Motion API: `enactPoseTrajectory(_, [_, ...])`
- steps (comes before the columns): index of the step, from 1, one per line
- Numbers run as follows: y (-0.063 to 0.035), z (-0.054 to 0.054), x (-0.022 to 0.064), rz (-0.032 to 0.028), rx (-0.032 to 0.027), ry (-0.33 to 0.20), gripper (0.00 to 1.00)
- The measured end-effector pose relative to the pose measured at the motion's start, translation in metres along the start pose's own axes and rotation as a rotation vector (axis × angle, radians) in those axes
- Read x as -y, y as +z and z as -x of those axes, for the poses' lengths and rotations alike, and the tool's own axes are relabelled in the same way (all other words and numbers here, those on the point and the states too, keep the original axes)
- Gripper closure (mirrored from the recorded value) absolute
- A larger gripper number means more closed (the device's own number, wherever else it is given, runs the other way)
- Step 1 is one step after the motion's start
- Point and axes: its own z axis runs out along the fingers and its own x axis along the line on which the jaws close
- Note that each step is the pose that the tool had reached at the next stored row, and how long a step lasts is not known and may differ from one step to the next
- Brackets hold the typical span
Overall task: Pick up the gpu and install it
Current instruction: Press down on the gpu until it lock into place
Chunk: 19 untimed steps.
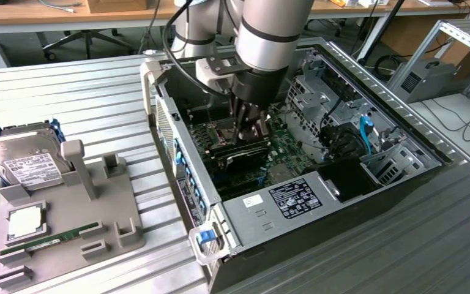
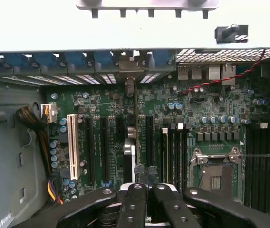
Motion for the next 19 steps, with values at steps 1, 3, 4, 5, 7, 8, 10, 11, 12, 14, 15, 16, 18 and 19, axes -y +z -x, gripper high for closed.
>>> enactPoseTrajectory(1, [-0.0019,0.000,0.0002,0.0000,0.0000,0.000,0.89])
enactPoseTrajectory(3, [-0.0056,0.001,0.0008,0.0000,0.0001,0.000,0.89])
enactPoseTrajectory(4, [-0.0067,0.001,0.0012,0.0000,0.0000,0.000,0.89])
enactPoseTrajectory(5, [-0.0075,0.002,0.0016,0.0000,0.0001,0.000,0.89])
enactPoseTrajectory(7, [-0.0094,0.002,0.0022,0.0001,0.0000,0.000,0.89])
enactPoseTrajectory(8, [-0.0106,0.003,0.0024,0.0000,0.0000,0.000,0.89])
enactPoseTrajectory(10, [-0.0135,0.003,0.0034,-0.0001,0.0002,0.000,0.89])
enactPoseTrajectory(11, [-0.0135,0.003,0.0034,-0.0001,0.0002,0.000,0.89])
enactPoseTrajectory(12, [-0.0135,0.003,0.0034,-0.0001,0.0002,0.000,0.89])
enactPoseTrajectory(14, [-0.0135,0.003,0.0034,0.0000,0.0001,0.000,0.89])
enactPoseTrajectory(15, [-0.0135,0.003,0.0034,0.0000,0.0001,0.000,0.89])
enactPoseTrajectory(16, [-0.0135,0.003,0.0034,0.0000,0.0001,0.000,0.89])
enactPoseTrajectory(18, [-0.0135,0.003,0.0034,0.0000,0.0001,0.000,0.89])
enactPoseTrajectory(19, [-0.0135,0.003,0.0034,0.0000,0.0001,0.000,0.89])
